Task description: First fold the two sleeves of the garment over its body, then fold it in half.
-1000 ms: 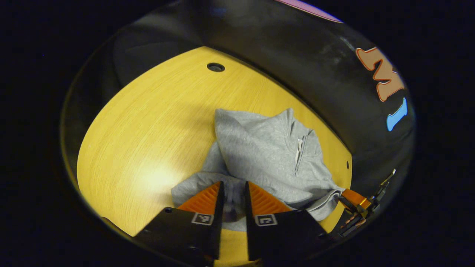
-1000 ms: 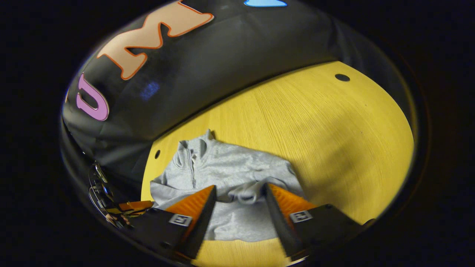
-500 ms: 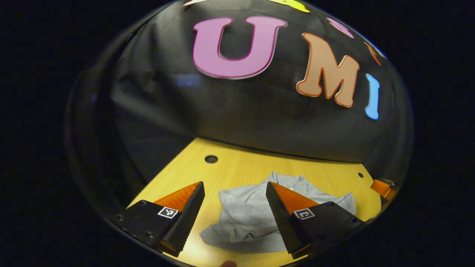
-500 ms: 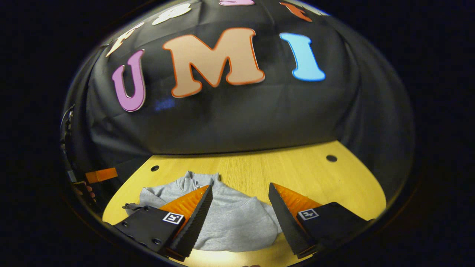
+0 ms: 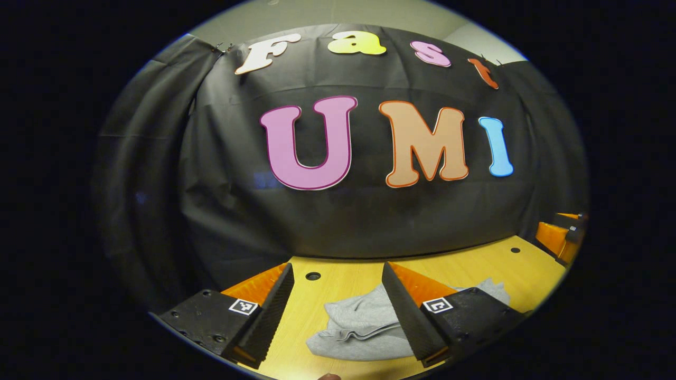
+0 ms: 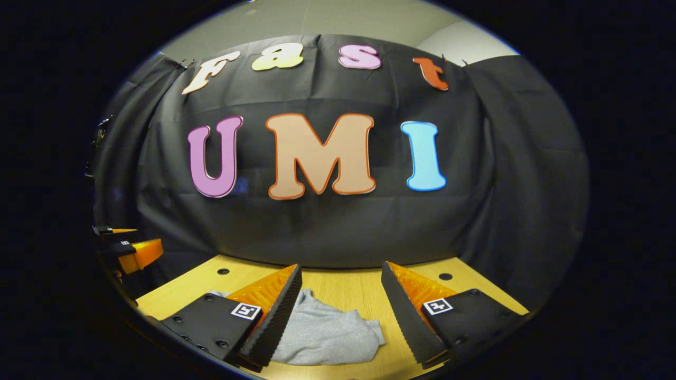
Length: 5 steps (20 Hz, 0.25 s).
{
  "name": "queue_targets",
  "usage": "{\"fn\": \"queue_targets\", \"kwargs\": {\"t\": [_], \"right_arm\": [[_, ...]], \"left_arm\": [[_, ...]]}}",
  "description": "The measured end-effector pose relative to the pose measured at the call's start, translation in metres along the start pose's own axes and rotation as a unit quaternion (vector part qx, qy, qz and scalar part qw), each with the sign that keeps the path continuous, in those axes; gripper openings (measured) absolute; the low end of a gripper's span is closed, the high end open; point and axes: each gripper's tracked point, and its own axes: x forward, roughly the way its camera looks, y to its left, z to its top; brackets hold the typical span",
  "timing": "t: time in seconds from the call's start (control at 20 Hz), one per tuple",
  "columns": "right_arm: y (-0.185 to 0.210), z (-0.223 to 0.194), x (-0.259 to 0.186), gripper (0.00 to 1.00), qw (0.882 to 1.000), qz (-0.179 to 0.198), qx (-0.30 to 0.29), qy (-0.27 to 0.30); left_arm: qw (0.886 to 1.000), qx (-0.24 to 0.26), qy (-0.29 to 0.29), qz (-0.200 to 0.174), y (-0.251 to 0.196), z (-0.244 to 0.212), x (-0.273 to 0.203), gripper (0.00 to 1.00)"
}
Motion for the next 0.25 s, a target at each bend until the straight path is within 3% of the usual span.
{"fn": "queue_targets", "kwargs": {"t": [0.05,0.1,0.25], "right_arm": [[0.001,0.009,-0.004,0.91,1.000,0.000,-0.004,-0.011],[0.005,0.014,-0.006,0.95,1.000,0.006,-0.006,-0.015],[0.016,0.017,-0.013,0.95,1.000,0.020,-0.003,-0.018]], "left_arm": [[1.000,0.003,-0.006,0.000,-0.001,0.004,-0.002,1.00],[1.000,0.006,-0.008,0.000,0.000,0.005,-0.005,0.96],[1.000,0.013,-0.011,0.009,0.005,0.010,-0.008,0.96]]}}
